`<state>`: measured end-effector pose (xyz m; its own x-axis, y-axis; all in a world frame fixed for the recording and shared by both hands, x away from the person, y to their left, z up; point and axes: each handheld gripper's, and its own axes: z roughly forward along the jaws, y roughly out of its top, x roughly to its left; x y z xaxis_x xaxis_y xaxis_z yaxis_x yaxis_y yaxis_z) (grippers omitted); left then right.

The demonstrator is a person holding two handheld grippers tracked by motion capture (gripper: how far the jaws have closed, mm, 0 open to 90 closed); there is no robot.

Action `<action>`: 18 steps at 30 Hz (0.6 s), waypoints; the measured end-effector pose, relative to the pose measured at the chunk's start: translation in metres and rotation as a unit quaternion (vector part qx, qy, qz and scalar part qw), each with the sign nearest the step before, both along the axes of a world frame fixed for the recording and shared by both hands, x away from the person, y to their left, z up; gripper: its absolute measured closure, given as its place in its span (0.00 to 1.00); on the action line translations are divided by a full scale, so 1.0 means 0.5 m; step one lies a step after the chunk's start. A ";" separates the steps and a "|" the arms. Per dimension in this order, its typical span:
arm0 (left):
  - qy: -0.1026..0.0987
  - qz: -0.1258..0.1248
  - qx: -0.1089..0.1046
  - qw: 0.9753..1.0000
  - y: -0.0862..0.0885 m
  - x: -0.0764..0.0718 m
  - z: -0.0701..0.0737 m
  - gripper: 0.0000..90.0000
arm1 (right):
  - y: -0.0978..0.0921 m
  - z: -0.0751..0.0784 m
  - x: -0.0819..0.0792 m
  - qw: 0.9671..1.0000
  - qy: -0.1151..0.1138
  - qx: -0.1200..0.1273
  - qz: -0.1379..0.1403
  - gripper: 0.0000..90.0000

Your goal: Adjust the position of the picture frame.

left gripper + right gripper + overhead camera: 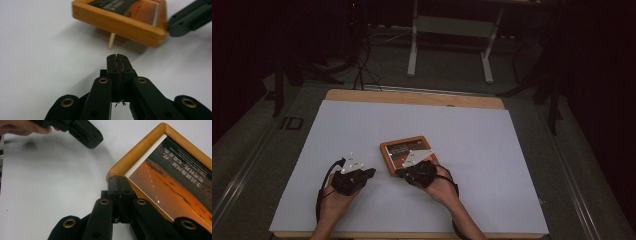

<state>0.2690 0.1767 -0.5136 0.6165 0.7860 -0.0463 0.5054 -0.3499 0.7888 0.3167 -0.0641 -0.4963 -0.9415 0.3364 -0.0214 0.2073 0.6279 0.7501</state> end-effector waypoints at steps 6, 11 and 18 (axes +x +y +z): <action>-0.006 -0.024 0.005 1.000 -0.019 -0.008 0.001 1.00 | -0.011 0.011 0.018 1.000 -0.002 0.010 -0.006 1.00; -0.006 -0.037 0.006 0.999 -0.033 -0.011 -0.001 1.00 | -0.034 0.023 0.051 0.999 -0.011 0.011 -0.033 1.00; -0.009 -0.060 0.011 0.998 -0.064 -0.015 -0.005 1.00 | -0.070 0.019 0.108 0.996 -0.013 0.024 -0.083 1.00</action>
<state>0.2616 0.1446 -0.5161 0.7071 0.7069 -0.0178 0.4444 -0.4247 0.7888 0.3709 -0.0989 -0.4870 -0.8720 0.4888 -0.0258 0.2853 0.5505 0.7846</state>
